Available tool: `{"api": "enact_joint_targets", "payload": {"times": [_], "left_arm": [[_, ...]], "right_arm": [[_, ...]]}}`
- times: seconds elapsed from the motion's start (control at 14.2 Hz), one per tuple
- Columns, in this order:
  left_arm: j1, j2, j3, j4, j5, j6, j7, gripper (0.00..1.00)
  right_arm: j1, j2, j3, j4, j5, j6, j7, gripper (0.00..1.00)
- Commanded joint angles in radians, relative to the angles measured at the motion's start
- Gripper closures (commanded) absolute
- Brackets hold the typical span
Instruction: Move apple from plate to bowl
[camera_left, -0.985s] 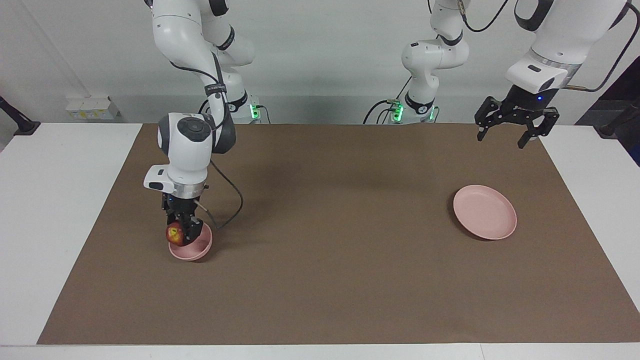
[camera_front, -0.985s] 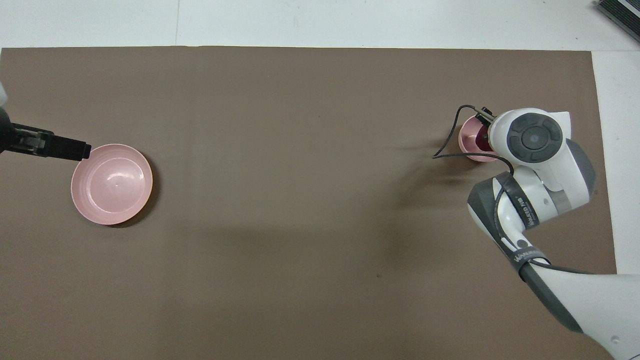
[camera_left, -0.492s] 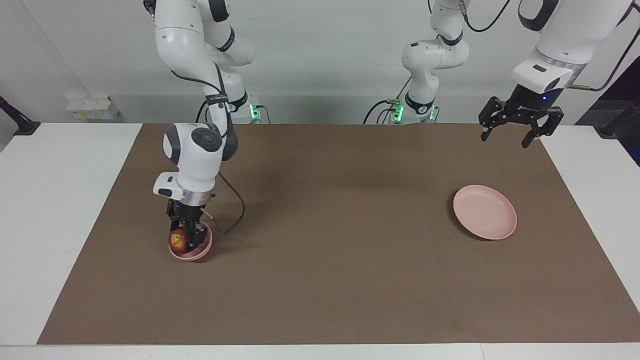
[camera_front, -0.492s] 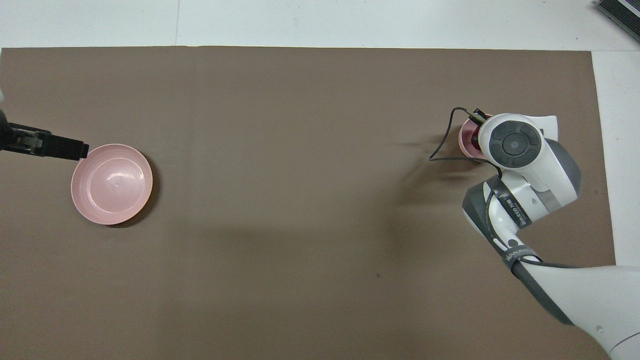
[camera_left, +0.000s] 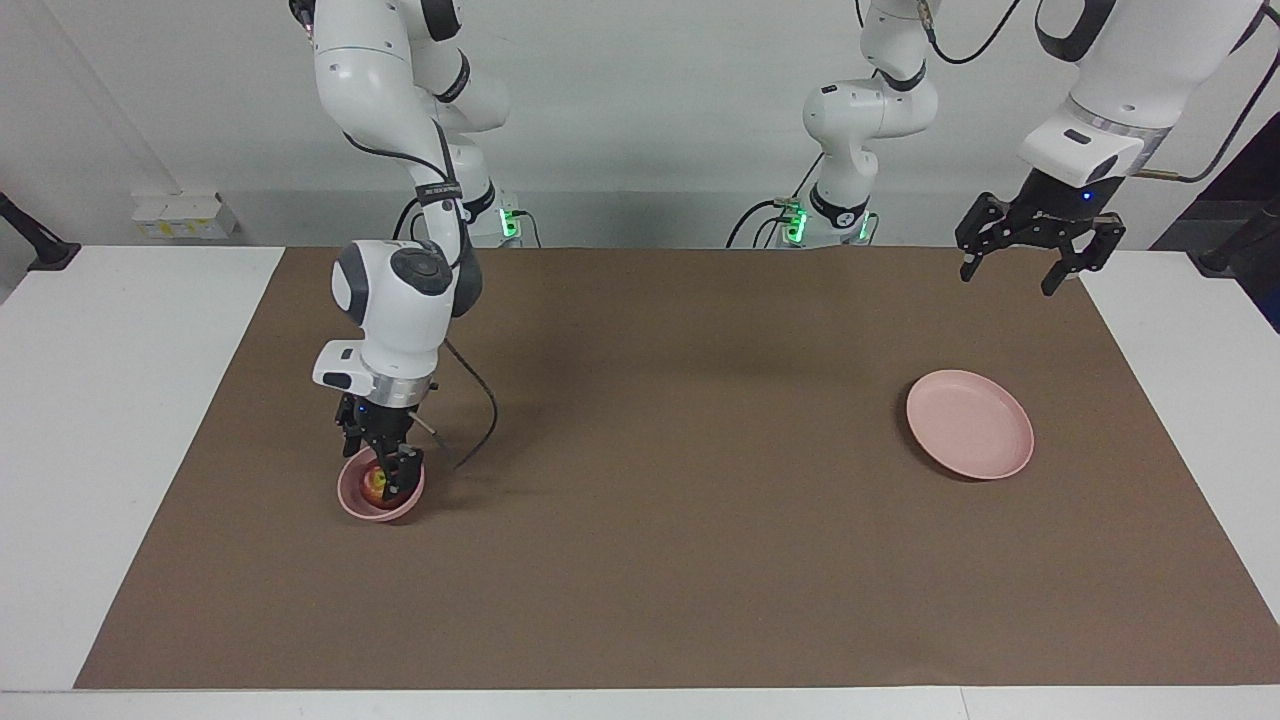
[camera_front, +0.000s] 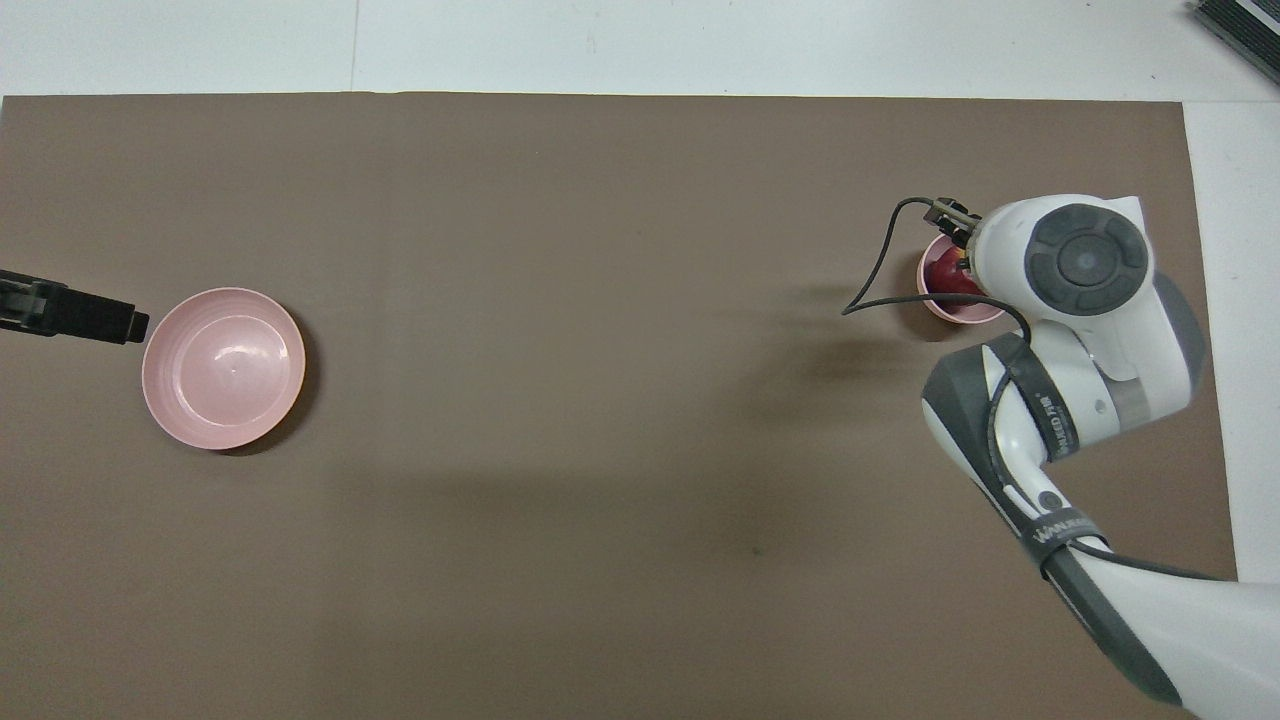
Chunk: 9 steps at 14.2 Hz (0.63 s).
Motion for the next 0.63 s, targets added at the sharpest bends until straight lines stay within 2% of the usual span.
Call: {"api": "enact_joint_targets", "payload": {"times": [0.0, 0.21, 0.56], "left_arm": [[-0.030, 0.019, 0.022, 0.065, 0.026, -0.060, 0.002, 0.00], [-0.024, 0.034, 0.019, 0.112, 0.026, -0.086, 0.003, 0.00], [-0.019, 0.045, 0.019, 0.123, 0.026, -0.088, 0.002, 0.00]], "right_arm": [[-0.020, -0.030, 0.009, 0.047, 0.113, -0.088, -0.214, 0.00], [-0.040, -0.076, -0.001, 0.064, 0.252, -0.151, -0.524, 0.00], [-0.055, -0.170, -0.005, 0.107, 0.271, -0.372, -0.862, 0.00]]}}
